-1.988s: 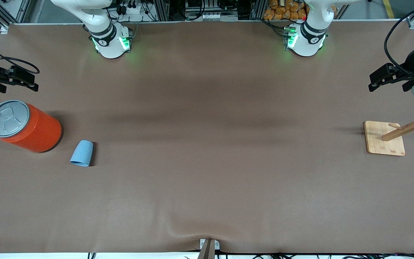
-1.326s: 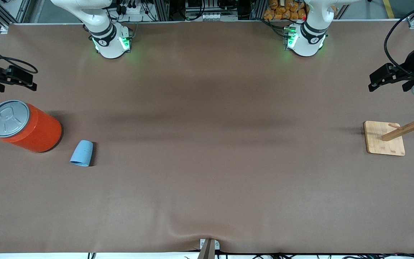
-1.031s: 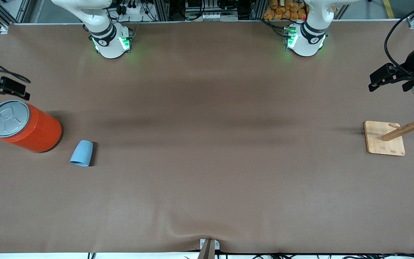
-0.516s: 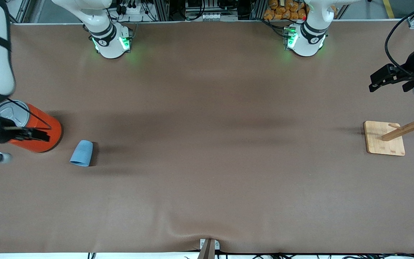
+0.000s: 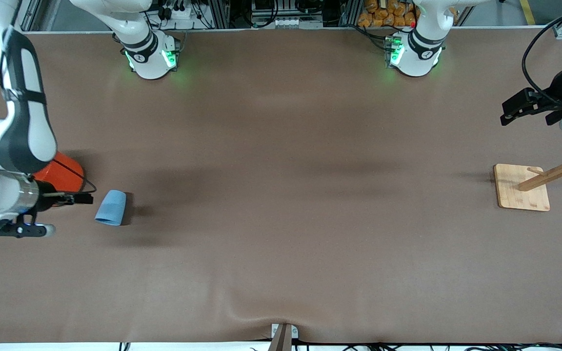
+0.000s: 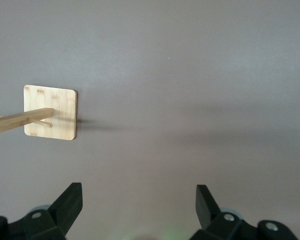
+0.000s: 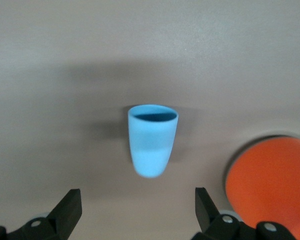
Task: Flip cup
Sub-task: 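Lower the right gripper over the lying blue cup and close on it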
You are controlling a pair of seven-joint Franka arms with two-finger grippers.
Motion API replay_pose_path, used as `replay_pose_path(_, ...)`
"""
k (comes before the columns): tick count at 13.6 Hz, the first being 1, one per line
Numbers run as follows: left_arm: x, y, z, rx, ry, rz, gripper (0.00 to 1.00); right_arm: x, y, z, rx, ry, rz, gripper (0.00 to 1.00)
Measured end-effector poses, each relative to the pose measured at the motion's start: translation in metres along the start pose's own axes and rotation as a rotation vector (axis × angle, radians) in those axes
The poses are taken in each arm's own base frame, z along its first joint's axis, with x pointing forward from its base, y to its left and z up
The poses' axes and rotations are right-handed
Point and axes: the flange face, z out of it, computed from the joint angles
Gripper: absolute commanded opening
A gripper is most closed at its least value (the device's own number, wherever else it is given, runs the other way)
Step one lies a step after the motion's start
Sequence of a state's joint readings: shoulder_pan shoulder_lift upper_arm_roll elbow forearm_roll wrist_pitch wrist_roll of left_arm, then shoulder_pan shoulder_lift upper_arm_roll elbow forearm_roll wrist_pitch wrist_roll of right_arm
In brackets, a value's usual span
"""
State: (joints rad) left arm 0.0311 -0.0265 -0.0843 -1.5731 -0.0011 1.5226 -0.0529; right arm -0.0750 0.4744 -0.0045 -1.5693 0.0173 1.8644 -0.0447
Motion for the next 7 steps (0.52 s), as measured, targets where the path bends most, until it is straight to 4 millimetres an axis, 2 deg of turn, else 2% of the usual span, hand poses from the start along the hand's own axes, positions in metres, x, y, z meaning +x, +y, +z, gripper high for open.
replay_pose_path(3,0.001,0.0,0.003,0.0,-0.005,0.001,1.0,-0.002,-0.002,0.072,0.0,-0.009,-0.002,1.0)
replay_pose_path(5,0.002,0.0,0.004,0.0,-0.008,0.004,1.0,-0.005,-0.008,0.102,-0.003,0.007,-0.012,1.0)
replay_pose_path(7,0.002,0.0,0.005,0.0,-0.01,0.006,1.0,-0.006,-0.01,0.124,-0.004,0.021,-0.015,1.0)
